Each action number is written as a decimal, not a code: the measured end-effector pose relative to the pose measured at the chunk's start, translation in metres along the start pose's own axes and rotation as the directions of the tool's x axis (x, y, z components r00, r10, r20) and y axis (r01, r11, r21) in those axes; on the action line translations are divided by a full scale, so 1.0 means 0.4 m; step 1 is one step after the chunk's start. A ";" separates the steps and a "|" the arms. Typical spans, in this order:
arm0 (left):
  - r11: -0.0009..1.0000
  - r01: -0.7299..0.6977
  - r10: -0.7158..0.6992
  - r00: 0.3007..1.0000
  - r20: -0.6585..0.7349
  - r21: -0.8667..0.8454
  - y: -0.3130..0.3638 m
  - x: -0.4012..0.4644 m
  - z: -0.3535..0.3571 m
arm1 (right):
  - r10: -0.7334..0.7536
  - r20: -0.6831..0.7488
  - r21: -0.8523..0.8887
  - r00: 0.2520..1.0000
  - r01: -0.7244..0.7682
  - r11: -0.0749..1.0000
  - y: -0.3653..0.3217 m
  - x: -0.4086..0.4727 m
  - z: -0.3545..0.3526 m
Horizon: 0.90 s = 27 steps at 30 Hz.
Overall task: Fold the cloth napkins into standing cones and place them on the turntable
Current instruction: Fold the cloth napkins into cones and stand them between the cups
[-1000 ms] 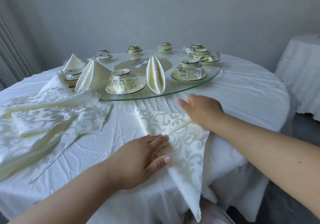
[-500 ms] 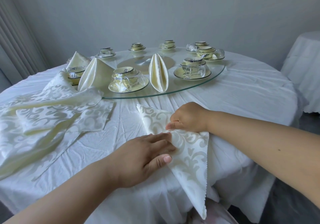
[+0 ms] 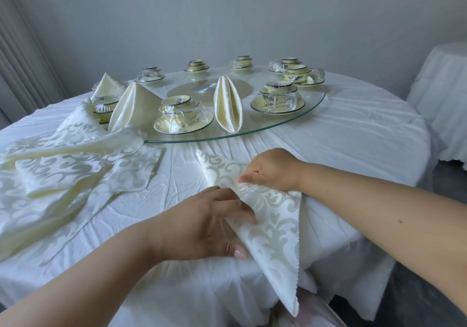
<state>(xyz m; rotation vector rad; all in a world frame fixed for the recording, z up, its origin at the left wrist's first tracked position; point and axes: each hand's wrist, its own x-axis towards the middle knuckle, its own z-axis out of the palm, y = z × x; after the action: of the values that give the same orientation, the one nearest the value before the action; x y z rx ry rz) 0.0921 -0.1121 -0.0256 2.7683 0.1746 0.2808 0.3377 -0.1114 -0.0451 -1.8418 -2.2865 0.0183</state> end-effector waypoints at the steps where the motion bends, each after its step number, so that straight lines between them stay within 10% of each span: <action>1: 1.000 -0.001 0.002 1.000 0.008 -0.004 -0.002 0.006 0.002 | 0.012 0.008 0.022 1.000 -0.012 1.000 -0.002 0.000 -0.001; 9: 0.970 0.098 -0.127 0.985 -0.118 -0.224 0.005 0.031 0.017 | 0.147 0.152 0.146 0.977 -0.169 0.975 -0.028 -0.017 -0.035; 16: 0.426 0.390 -0.829 0.529 -0.180 -0.817 -0.025 0.082 0.028 | 0.372 0.199 0.623 0.907 -0.410 0.667 -0.005 0.001 -0.083; 19: 0.415 0.455 -0.878 0.429 -0.215 -0.788 -0.043 0.098 0.039 | 0.314 0.113 0.864 0.943 -0.249 0.437 0.017 -0.031 -0.105; 27: 0.445 0.542 -0.895 0.284 -0.343 -0.713 -0.033 0.114 0.044 | 0.229 0.260 0.801 0.938 -0.342 0.492 0.045 -0.077 -0.105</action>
<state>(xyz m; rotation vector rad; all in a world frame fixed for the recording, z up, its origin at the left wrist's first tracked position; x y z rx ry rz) 0.1392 -0.0986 -0.0387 1.6253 1.3917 0.9407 0.3681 -0.1422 -0.0112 -1.6062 -1.4776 1.1154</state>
